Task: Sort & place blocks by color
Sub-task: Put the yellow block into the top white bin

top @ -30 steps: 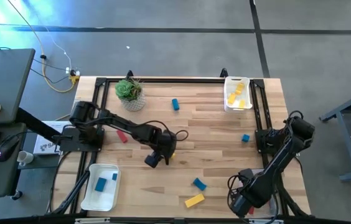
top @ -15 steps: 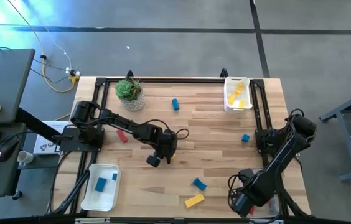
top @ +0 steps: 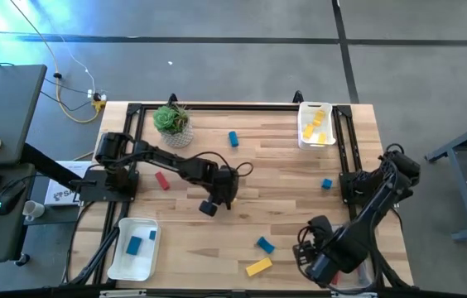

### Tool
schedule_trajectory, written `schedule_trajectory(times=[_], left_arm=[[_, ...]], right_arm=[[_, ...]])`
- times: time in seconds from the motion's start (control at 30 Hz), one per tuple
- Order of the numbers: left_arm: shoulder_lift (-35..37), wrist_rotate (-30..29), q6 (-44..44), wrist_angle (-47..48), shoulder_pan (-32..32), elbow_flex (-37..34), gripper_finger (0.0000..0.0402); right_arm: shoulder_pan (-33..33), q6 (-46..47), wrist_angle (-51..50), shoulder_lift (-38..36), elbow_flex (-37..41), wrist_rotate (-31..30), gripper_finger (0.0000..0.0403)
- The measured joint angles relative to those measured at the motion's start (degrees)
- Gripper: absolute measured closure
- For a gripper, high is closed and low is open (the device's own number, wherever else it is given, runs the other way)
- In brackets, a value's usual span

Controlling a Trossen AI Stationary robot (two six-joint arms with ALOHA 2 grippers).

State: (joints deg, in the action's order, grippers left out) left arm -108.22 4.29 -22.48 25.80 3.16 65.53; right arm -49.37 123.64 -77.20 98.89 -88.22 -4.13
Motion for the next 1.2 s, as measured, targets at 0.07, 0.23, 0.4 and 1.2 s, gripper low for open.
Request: schedule_trajectory(times=[0.07,0.23,0.4,1.2], left_arm=[[0.0,0.0,0.0,0.2,0.4,1.4,0.0302],[0.0,0.2,-0.2,2.2,0.9,6.3,0.0302],[0.0,0.2,-1.6,5.0,1.1,11.2,0.0302],[0.0,0.2,-0.2,6.4,0.9,26.6,0.0299]], right_arm=[[0.9,-2.1,-0.4,0.0,-0.7,-2.8,0.0176],[3.7,-9.3,-1.1,0.0,-1.9,-7.0,0.0176],[6.7,-18.1,-1.3,-0.4,-2.2,-12.7,0.0176],[20.4,-73.8,3.3,-10.5,-2.2,-22.4,0.0176]])
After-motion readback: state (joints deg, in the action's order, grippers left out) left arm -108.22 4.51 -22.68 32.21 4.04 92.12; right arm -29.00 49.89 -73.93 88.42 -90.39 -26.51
